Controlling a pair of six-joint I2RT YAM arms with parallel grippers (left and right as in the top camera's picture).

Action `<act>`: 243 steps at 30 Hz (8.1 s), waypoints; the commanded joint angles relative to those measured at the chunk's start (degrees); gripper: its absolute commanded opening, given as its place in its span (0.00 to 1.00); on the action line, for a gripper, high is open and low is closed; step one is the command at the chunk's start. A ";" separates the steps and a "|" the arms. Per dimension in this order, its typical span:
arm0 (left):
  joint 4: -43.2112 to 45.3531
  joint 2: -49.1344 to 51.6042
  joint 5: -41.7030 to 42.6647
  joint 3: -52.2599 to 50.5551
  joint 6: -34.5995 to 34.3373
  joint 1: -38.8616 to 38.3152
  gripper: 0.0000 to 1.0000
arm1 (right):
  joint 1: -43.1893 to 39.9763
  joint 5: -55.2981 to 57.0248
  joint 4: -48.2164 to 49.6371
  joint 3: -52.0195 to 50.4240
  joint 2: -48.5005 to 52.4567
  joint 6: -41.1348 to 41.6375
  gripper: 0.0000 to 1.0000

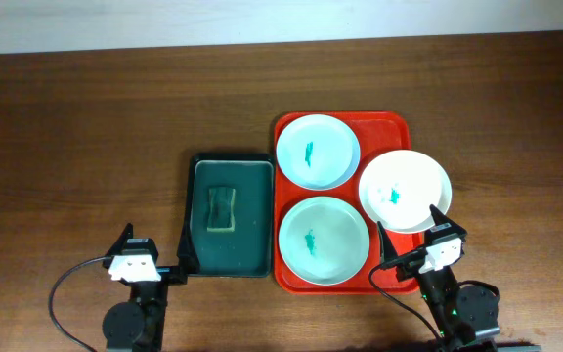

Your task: Clean dirty plates on tray and stack at the side

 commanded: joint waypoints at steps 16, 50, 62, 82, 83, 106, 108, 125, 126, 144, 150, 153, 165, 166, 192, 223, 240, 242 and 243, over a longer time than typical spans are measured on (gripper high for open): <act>-0.31 -0.33 -0.42 -0.04 0.70 0.31 0.99 | -0.31 -0.07 -0.31 -0.31 -0.44 0.02 0.98; -43.89 49.35 24.04 60.24 0.72 0.26 0.99 | -0.31 -15.32 -58.45 74.38 55.21 5.07 0.98; -49.33 85.55 20.59 61.09 0.85 -9.20 0.68 | -0.31 -12.79 -70.75 74.38 62.49 16.24 0.95; -49.75 106.42 7.50 74.34 -4.85 -9.75 0.69 | -0.31 -12.17 -75.58 74.38 61.33 16.17 0.93; -48.02 107.14 5.22 73.99 -4.85 -9.77 0.62 | -0.31 -12.13 -75.58 74.38 61.33 16.17 0.93; -52.17 111.12 13.16 68.39 -6.80 -9.79 0.15 | -0.31 -4.26 -77.57 72.96 64.00 24.57 0.79; -50.42 111.10 13.14 67.80 -6.82 -9.79 0.00 | -0.31 -4.31 -77.46 70.51 65.75 24.59 0.71; -62.03 93.37 16.92 78.97 -4.83 -9.79 0.00 | 0.24 -13.73 -44.48 54.31 97.39 21.51 0.42; -62.01 93.20 18.14 78.97 -4.83 -9.79 0.00 | 0.81 -13.70 -43.78 54.31 98.12 21.51 0.39; -41.88 108.96 29.62 78.07 -13.68 -31.23 0.00 | 3.45 -6.38 -40.46 53.96 99.95 31.01 0.04; -34.95 120.45 41.22 78.07 -15.69 -31.91 0.00 | 3.45 -6.38 -40.46 53.96 99.95 30.99 0.04; -36.94 121.94 31.80 78.09 -15.72 -31.78 0.00 | 3.45 -6.38 -40.63 53.96 99.95 30.99 0.04; -47.32 121.98 11.10 84.43 -15.85 -31.91 0.00 | 3.45 -6.36 -40.92 53.96 99.95 30.97 0.04; -45.33 122.16 17.00 84.39 -15.85 -31.93 0.00 | 3.45 -6.36 -40.92 53.96 99.95 30.97 0.04; -46.82 122.18 5.53 82.90 -20.85 -33.81 0.00 | 3.45 -6.14 -41.53 53.96 99.95 30.95 0.04; -60.61 120.48 8.24 97.07 -16.04 -31.34 0.00 | 3.45 -6.16 -43.21 53.96 99.95 28.96 0.04; -44.98 105.96 0.68 67.52 -13.49 -17.86 0.35 | 3.45 -6.16 -43.65 53.96 99.95 28.81 0.09; -45.64 105.55 0.68 68.04 -13.46 -17.86 0.56 | 3.45 -6.16 -43.58 53.96 99.95 28.81 0.29; -46.88 105.00 1.14 68.96 -13.46 -17.86 0.59 | 3.45 -6.14 -43.39 53.96 99.95 28.79 0.29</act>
